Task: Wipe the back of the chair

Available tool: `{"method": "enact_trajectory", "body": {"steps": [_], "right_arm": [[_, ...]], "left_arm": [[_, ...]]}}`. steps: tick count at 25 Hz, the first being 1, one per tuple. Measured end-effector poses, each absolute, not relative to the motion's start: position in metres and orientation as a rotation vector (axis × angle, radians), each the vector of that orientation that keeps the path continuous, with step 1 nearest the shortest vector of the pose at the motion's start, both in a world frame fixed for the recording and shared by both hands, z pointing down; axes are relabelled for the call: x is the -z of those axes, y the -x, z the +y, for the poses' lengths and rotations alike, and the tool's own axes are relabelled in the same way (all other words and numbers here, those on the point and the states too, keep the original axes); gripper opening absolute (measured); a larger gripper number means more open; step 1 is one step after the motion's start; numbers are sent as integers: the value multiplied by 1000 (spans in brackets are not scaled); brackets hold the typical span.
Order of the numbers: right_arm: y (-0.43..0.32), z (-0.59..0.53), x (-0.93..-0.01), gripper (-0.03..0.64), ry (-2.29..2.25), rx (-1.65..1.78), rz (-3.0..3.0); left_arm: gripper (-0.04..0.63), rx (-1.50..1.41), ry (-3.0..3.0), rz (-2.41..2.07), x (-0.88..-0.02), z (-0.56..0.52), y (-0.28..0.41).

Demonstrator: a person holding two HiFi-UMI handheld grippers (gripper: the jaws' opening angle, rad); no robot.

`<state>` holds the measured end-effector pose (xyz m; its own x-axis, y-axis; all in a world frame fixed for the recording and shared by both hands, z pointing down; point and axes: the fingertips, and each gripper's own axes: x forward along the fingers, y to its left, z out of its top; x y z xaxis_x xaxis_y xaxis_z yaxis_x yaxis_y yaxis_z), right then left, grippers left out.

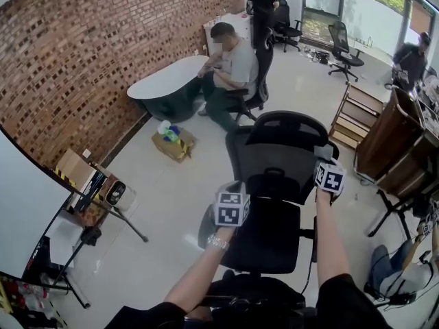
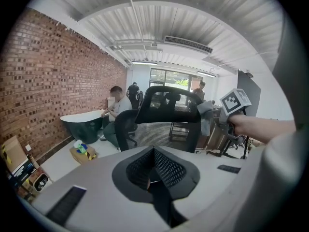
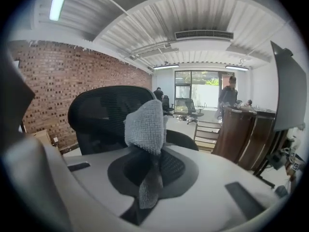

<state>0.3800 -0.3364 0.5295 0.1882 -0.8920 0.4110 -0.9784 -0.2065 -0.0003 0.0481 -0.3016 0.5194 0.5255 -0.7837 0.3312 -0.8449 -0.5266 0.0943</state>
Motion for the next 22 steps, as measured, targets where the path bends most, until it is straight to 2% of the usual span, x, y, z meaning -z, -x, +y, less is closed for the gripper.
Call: {"method": "enact_trajectory", "body": {"steps": [2, 9, 13, 17, 22], "right_arm": [[-353, -339, -533, 26, -2158, -499, -1852], [-163, -399, -582, 26, -1700, -495, -2124], [-89, -438, -614, 26, -1518, -581, -2186], [-63, -473, -626, 28, -1497, -592, -2191], [-101, -484, -639, 28, -1625, -603, -2099]], "left_arm": [[3, -372, -2517, -1381, -520, -304, -51], [3, -354, -2480, -1465, -513, -312, -35], [3, -363, -2444, -1516, -515, -308, -19], [3, -370, -2401, -1580, -517, -315, 5], [3, -371, -2384, -1596, -519, -324, 23]]}}
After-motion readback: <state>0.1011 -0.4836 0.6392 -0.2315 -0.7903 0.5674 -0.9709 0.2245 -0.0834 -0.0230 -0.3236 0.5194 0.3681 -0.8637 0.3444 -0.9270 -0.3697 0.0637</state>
